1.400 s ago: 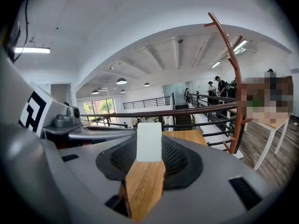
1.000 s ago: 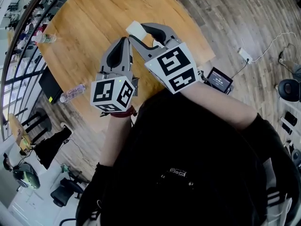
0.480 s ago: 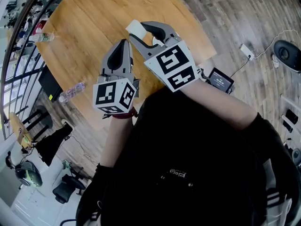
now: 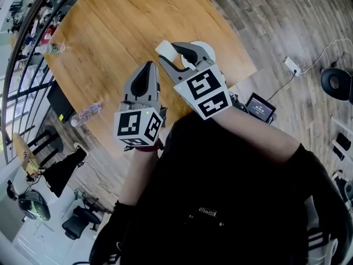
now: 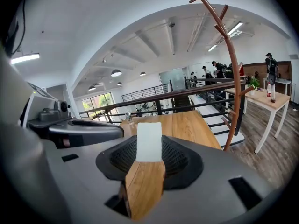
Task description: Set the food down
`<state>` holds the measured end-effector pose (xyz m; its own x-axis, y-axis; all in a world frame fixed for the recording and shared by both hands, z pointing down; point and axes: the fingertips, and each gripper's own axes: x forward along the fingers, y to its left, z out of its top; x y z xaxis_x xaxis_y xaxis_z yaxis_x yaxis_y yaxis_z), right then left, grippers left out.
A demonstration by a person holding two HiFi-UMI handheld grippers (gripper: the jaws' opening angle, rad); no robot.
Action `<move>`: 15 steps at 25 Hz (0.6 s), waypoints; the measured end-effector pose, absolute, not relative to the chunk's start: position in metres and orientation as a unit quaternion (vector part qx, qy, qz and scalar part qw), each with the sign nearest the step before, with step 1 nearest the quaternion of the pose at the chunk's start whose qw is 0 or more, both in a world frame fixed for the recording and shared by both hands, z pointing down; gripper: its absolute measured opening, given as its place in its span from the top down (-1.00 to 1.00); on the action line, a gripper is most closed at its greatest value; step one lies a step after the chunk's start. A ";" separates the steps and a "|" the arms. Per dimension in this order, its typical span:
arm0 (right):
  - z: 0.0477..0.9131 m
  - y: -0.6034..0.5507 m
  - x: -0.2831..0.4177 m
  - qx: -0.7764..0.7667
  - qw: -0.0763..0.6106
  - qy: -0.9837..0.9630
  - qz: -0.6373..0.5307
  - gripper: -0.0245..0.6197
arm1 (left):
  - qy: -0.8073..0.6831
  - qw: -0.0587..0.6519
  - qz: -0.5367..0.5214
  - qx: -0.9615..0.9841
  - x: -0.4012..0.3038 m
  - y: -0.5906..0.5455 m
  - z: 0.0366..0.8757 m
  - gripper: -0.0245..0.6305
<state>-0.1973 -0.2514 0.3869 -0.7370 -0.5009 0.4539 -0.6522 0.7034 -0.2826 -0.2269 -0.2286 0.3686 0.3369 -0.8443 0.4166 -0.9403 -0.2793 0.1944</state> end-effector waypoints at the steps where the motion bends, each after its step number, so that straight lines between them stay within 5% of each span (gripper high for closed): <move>1: 0.391 -0.252 -0.196 0.318 0.176 -0.905 0.220 0.40 | -0.564 0.208 0.116 0.791 -0.226 -0.229 0.370 0.91; 15: 0.447 -0.255 -0.177 0.334 0.209 -0.883 0.255 0.40 | -0.556 0.229 0.129 0.789 -0.220 -0.222 0.386 0.91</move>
